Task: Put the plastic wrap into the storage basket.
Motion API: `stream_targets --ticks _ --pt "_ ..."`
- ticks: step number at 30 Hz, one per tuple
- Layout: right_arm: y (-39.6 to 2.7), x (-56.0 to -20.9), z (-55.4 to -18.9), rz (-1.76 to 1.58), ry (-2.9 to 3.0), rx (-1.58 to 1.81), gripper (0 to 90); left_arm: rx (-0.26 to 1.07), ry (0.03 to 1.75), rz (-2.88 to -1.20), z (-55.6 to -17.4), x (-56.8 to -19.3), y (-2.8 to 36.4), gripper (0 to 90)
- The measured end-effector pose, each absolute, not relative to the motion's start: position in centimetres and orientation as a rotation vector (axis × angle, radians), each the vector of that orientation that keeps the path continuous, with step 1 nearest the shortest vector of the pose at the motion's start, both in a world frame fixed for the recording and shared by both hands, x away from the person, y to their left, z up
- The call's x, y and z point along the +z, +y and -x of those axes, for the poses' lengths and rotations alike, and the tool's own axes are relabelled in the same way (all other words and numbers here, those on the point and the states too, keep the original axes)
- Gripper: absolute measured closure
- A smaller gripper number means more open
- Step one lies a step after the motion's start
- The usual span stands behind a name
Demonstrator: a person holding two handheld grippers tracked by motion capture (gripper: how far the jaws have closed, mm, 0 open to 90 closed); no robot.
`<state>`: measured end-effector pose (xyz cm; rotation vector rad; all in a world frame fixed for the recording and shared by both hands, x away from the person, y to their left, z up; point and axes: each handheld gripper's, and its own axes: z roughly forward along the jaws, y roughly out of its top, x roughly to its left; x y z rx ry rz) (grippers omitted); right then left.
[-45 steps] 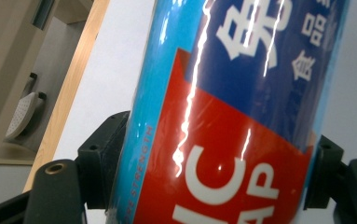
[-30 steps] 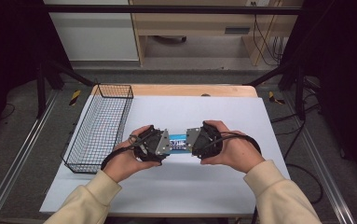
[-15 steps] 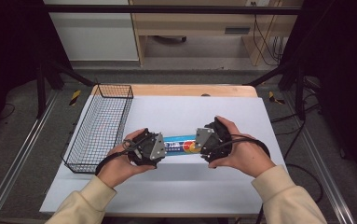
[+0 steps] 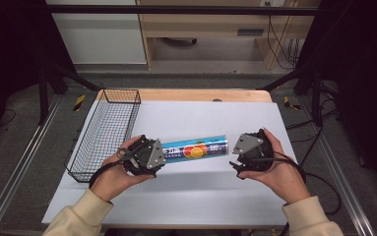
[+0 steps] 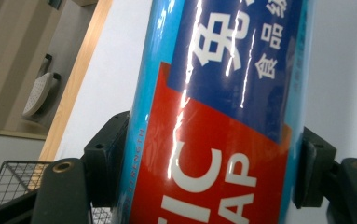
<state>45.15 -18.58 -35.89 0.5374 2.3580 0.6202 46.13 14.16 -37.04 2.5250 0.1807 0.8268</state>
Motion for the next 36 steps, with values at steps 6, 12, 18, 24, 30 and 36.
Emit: stream_targets --ticks 6,12,18,24,30,36 --pt "-19.5 -38.3 -44.2 -0.712 2.264 0.727 12.2 0.825 0.233 -2.460 -46.4 -35.4 15.0 28.3" --pt "-20.9 -42.3 -43.8 -0.984 2.097 0.889 12.7 0.858 0.262 -2.438 -46.9 -34.0 15.7 28.5" --pt "-21.6 -43.4 -44.0 -1.100 2.012 0.898 13.3 0.873 0.305 -2.406 -47.5 -33.2 16.6 28.6" --pt "-23.0 -43.7 -43.5 -1.218 1.890 0.918 12.6 0.887 0.346 -2.389 -48.3 -32.2 17.9 28.7" --pt "-23.2 -44.8 -42.6 -1.253 1.833 0.908 11.9 0.904 0.396 -2.366 -49.2 -31.4 19.5 28.7" --pt "-23.1 -45.3 -43.0 -1.327 1.780 0.891 9.0 0.906 0.443 -2.354 -49.6 -31.1 20.9 28.9"
